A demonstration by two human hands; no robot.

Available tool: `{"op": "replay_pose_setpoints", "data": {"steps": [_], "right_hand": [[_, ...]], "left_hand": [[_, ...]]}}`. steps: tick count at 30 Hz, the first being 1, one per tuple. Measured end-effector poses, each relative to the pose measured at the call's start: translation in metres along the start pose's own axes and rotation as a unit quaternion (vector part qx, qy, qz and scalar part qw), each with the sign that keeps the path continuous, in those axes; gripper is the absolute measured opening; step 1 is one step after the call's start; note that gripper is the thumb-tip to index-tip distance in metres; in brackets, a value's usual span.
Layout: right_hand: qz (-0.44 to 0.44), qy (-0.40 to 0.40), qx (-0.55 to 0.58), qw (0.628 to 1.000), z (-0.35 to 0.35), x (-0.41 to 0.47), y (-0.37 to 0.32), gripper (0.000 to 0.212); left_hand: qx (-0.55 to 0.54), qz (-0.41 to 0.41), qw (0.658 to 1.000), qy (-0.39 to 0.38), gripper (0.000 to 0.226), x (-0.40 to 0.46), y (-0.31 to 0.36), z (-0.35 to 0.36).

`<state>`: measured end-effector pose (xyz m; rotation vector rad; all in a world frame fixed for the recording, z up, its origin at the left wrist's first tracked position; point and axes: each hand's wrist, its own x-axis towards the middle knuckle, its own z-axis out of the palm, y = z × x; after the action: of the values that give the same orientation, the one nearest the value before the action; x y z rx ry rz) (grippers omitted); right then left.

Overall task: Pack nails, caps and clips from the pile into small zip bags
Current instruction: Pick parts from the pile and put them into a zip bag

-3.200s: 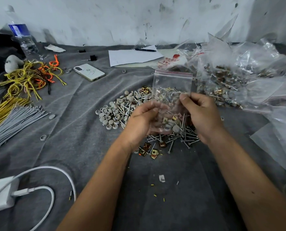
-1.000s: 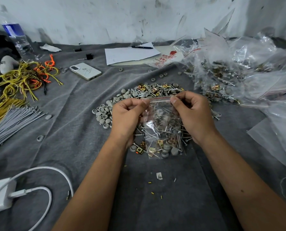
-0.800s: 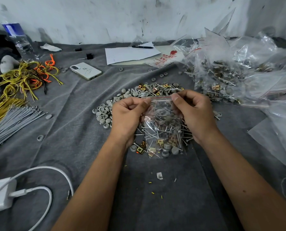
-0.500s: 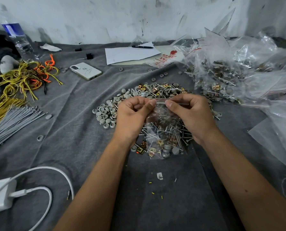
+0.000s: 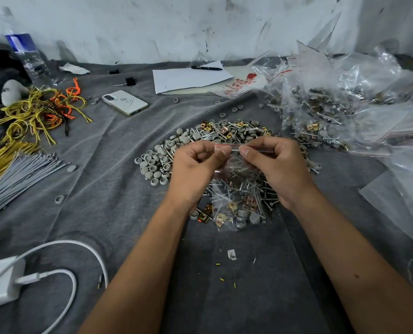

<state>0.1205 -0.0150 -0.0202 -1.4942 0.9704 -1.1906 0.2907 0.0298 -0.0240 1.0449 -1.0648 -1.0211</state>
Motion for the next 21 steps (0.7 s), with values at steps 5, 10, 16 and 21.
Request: {"op": "replay_pose_setpoints", "data": {"steps": [5,10,16,21], "right_hand": [[0.002,-0.005,-0.003,1.0,0.0006,-0.0017,-0.0015,0.001],[0.012,-0.022,0.011,1.0,0.0005,-0.0031,-0.0047,0.003],[0.012,-0.028,0.023,0.999,0.0009,-0.0034,-0.0065,0.007],[0.008,-0.034,0.007,0.999,0.0003,-0.0025,-0.0043,0.008]], "left_hand": [[-0.011,0.006,1.0,-0.001,0.012,0.0003,-0.0005,0.0012],[-0.015,0.019,1.0,-0.004,0.006,0.0017,-0.0019,-0.0006],[-0.013,0.015,1.0,-0.008,0.007,0.0017,-0.006,0.0003],[-0.008,0.01,1.0,-0.01,0.004,0.0026,-0.0058,0.0003]]}}
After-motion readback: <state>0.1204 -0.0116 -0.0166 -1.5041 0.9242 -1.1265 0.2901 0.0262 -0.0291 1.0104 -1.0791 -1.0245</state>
